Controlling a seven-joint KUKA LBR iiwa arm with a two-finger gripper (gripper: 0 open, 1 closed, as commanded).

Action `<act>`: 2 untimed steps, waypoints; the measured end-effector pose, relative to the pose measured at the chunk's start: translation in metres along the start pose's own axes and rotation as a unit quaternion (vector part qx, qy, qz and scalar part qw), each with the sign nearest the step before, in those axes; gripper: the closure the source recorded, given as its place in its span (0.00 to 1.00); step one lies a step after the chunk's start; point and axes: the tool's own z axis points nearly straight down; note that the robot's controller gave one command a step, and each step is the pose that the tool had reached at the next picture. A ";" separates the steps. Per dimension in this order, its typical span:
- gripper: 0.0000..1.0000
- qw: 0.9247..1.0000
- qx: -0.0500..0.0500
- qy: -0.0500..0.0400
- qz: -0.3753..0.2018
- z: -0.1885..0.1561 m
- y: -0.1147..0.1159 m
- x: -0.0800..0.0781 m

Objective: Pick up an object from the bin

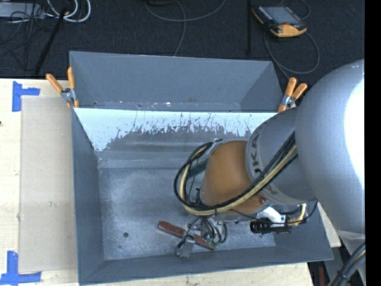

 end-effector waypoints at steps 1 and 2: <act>1.00 1.000 0.001 0.003 -0.001 0.001 0.000 0.002; 1.00 1.000 0.001 0.003 -0.001 -0.010 -0.001 0.002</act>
Offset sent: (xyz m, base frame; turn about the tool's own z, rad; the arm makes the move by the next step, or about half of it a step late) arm 0.0000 0.0000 0.0000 0.0000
